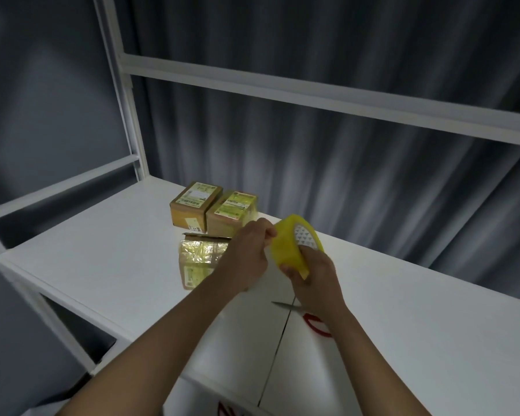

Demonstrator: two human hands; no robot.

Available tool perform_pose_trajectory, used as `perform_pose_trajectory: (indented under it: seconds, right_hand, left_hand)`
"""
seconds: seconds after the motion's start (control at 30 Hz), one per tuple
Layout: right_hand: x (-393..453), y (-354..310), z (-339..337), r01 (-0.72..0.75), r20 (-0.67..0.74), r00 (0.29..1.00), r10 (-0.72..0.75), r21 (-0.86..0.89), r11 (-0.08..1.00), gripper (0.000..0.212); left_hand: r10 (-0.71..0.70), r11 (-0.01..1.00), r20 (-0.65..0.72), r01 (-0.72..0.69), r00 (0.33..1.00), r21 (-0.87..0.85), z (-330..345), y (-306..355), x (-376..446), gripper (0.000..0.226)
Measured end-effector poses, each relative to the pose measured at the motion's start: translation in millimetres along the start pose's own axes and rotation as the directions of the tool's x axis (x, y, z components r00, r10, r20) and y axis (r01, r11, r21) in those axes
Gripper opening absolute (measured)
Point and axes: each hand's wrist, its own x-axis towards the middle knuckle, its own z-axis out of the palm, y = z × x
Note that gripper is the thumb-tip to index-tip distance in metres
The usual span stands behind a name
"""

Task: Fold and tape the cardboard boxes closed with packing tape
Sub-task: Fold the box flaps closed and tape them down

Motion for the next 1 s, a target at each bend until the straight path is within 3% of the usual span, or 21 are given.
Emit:
perform_pose_trajectory:
  seconds: [0.07, 0.17, 0.2, 0.3, 0.43, 0.57, 0.67, 0.77, 0.83, 0.93, 1.0]
  right_hand:
    - [2.7, -3.3, -2.6, -0.038, 0.017, 0.999, 0.038, -0.021, 0.999, 0.063]
    - [-0.9, -6.1, -4.6, -0.039, 0.081, 0.996, 0.047, -0.101, 0.994, 0.063]
    - [-3.1, -6.6, -5.1, -0.021, 0.093, 0.995, 0.035, -0.143, 0.99, 0.063]
    - [-6.6, -11.6, -6.7, -0.03, 0.096, 0.994, 0.05, -0.194, 0.981, 0.063]
    - [9.5, -12.8, -15.3, -0.198, -0.051, 0.98, 0.193, -0.098, 0.975, 0.047]
    - [27.4, -12.1, -24.9, -0.347, -0.027, 0.938, 0.346, -0.085, 0.934, 0.063]
    - [28.5, -10.7, -24.0, -0.379, 0.126, 0.921, 0.369, 0.064, 0.923, 0.064]
    - [16.4, -11.7, -25.8, -0.496, 0.325, 0.855, 0.403, 0.291, 0.818, 0.065]
    - [4.8, -12.2, -23.1, -0.511, 0.381, 0.846, 0.372, 0.383, 0.77, 0.068]
    - [-2.4, -17.6, -16.5, -0.487, 0.335, 0.87, 0.363, 0.456, 0.745, 0.069]
    - [5.7, -22.4, -13.3, -0.472, 0.209, 0.882, 0.423, 0.356, 0.807, 0.069]
  left_hand:
    - [-0.06, 0.997, 0.024, 0.061, 0.998, -0.036, 2.5, 2.4, -2.8, 0.024]
    - [-0.244, 0.941, 0.097, 0.26, 0.965, -0.216, -8.0, 4.3, 5.2, 0.02]
    - [-0.252, 0.936, 0.103, 0.269, 0.962, -0.227, -11.5, 4.9, 8.2, 0.022]
    - [-0.091, 0.995, -0.007, 0.091, 0.996, -0.033, -13.6, 0.9, 10.6, 0.008]
    - [0.042, 0.998, -0.16, -0.05, 0.986, -0.047, -19.5, 0.0, 16.2, 0.015]
    - [-0.02, 1.0, -0.126, 0.019, 0.992, -0.009, -21.3, -14.4, 25.2, 0.015]
    - [-0.109, 0.994, -0.083, 0.107, 0.991, -0.027, -25.0, -35.3, 33.6, 0.015]
    - [-0.15, 0.988, -0.017, 0.149, 0.989, -0.047, -35.7, -48.2, 40.4, 0.012]
    - [-0.174, 0.98, 0.031, 0.176, 0.984, -0.096, -42.4, -54.7, 39.7, 0.011]
    - [-0.175, 0.972, 0.091, 0.186, 0.98, -0.14, -50.3, -67.6, 36.1, 0.012]
    - [-0.197, 0.96, 0.098, 0.212, 0.975, -0.182, -55.5, -78.4, 30.0, 0.013]
